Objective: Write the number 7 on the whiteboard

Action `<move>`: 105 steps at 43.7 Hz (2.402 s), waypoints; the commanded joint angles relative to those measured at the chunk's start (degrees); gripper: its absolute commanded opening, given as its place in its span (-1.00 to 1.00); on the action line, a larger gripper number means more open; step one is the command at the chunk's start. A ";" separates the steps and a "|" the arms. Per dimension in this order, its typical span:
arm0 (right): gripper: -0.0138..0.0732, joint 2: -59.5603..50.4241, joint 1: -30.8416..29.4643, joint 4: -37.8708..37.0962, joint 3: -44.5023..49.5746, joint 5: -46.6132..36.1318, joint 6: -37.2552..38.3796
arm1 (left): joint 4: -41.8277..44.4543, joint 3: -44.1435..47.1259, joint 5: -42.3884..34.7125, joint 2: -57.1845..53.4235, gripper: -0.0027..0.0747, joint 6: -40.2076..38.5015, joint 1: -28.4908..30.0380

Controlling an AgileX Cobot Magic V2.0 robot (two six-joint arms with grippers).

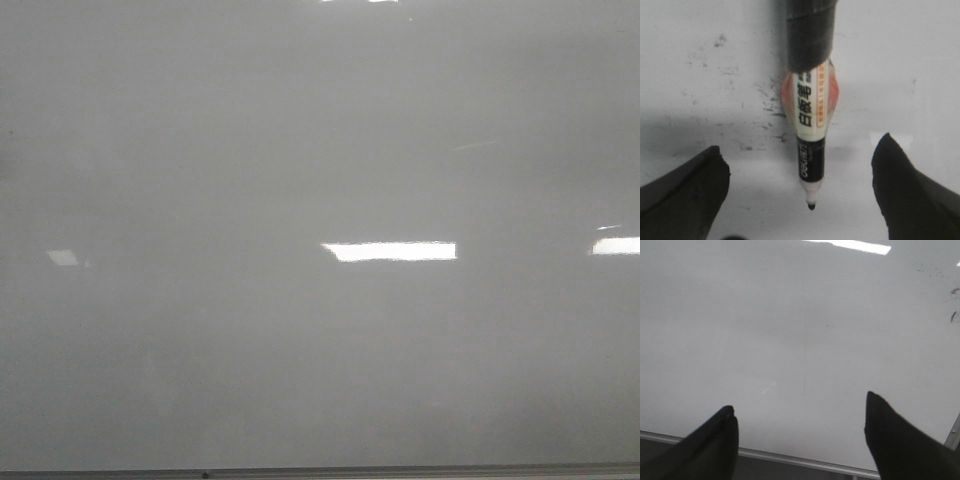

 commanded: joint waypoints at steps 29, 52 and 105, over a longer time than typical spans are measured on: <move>0.58 0.49 0.13 -0.41 -1.25 -4.37 -0.55 | -0.48 -1.93 -11.60 6.71 -0.21 -0.55 -0.05; 0.58 0.49 0.13 -0.41 -1.25 -4.83 -0.55 | -0.74 -2.33 3.25 -3.83 -0.98 -0.36 -1.90; 0.51 23.14 7.91 27.11 -11.78 7.26 -39.22 | -12.29 -29.48 55.07 0.76 -0.98 42.85 -40.86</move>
